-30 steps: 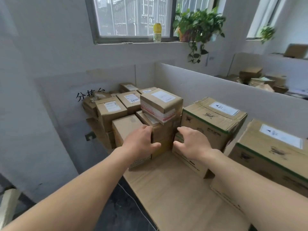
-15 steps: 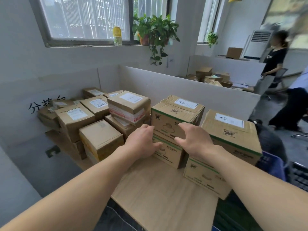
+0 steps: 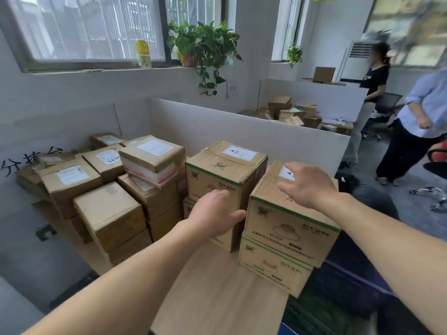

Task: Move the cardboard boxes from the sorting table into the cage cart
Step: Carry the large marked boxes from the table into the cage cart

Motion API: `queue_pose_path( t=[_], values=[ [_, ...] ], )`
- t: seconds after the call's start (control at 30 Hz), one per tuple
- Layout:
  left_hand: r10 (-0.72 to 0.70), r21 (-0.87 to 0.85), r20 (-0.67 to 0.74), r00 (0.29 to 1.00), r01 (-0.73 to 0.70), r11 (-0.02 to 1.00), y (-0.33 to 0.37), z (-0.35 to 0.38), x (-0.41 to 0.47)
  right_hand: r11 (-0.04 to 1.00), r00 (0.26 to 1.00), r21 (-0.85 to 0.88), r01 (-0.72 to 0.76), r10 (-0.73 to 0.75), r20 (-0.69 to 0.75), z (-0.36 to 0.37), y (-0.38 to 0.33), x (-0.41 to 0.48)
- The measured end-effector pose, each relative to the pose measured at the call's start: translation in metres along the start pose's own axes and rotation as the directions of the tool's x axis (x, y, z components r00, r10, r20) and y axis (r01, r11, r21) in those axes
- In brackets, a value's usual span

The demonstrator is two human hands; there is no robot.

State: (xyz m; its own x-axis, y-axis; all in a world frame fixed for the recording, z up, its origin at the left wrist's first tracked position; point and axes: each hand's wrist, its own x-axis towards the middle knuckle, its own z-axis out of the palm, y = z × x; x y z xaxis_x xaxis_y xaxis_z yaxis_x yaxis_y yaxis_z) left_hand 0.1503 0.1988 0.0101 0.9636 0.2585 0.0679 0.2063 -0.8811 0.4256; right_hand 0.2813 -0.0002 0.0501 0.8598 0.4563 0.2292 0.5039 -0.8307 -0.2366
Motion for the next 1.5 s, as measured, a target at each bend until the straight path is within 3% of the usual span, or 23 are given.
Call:
queue_pose_path(
  t=[0.2, 0.67, 1.2, 1.5],
  values=[
    [-0.192, -0.103, 0.046, 0.980, 0.195, 0.975, 0.043, 0.039, 0.029, 0.997, 0.993, -0.072, -0.020, 0.028, 0.114, 0.004, 0.075, 0.055],
    [-0.346, -0.274, 0.117, 0.931, 0.365, 0.890, 0.095, 0.093, 0.055, 0.994, 0.936, -0.071, -0.085, 0.104, 0.337, 0.050, 0.165, 0.123],
    [-0.441, -0.290, 0.041, 0.897, 0.433, 0.854, 0.104, 0.092, 0.039, 0.993, 0.958, -0.060, -0.100, 0.112, 0.263, 0.046, 0.153, 0.098],
    [-0.361, -0.469, -0.004, 0.932, 0.317, 0.824, 0.082, 0.074, -0.012, 0.988, 0.964, -0.076, -0.131, 0.145, 0.224, 0.019, 0.108, 0.038]
  ],
)
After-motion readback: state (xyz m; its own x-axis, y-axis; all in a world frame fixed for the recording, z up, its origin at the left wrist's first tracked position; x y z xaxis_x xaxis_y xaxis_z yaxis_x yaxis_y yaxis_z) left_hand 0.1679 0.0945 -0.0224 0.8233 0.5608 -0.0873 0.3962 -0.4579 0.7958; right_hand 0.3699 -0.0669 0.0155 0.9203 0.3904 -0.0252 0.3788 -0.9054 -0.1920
